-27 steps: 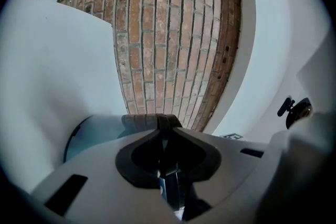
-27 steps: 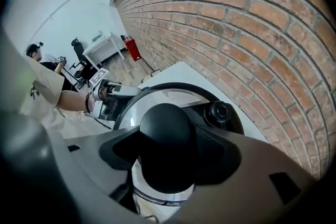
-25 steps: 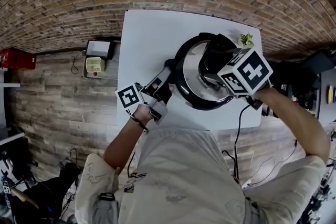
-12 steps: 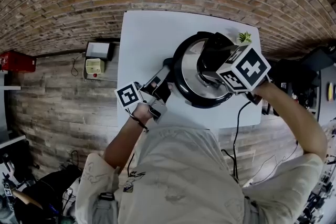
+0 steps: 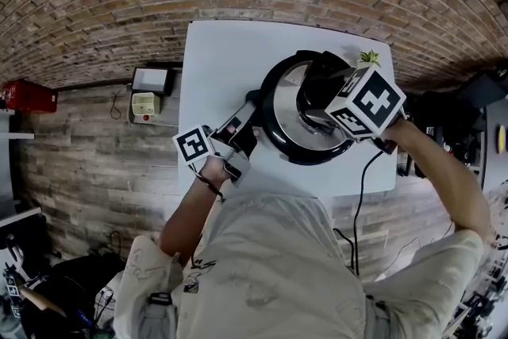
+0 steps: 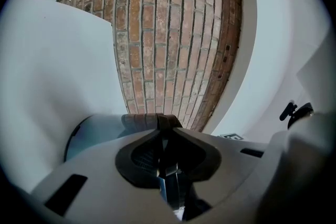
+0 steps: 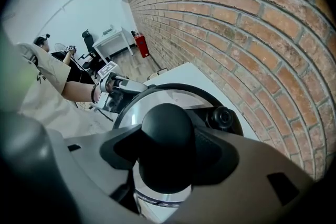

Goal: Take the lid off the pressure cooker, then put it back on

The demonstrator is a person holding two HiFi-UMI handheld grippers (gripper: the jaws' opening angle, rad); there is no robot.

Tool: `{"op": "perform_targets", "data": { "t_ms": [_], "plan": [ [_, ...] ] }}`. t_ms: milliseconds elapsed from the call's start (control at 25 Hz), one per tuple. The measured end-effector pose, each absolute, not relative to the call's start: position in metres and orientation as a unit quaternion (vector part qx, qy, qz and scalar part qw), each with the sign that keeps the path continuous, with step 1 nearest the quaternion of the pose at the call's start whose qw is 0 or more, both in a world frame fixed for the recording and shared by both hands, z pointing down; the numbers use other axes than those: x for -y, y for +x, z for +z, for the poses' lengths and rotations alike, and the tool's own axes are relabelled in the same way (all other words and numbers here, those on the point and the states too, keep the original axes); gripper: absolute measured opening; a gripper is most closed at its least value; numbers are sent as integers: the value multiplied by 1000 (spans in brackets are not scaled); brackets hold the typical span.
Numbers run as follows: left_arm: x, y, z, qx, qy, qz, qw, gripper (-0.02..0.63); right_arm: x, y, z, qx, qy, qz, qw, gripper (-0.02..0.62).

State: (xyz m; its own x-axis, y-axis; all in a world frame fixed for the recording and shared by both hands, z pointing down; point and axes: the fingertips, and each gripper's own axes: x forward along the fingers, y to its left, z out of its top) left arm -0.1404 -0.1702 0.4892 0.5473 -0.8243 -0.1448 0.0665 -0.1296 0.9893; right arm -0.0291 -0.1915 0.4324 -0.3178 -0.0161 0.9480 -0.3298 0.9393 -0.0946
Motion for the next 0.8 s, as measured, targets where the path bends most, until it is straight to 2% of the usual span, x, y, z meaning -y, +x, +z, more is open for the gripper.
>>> {"op": "perform_targets", "data": {
  "t_ms": [800],
  "plan": [
    [171,-143,490,288,653,-379,589,72,186,-9,377,820,146,120,540,293]
  ]
}}
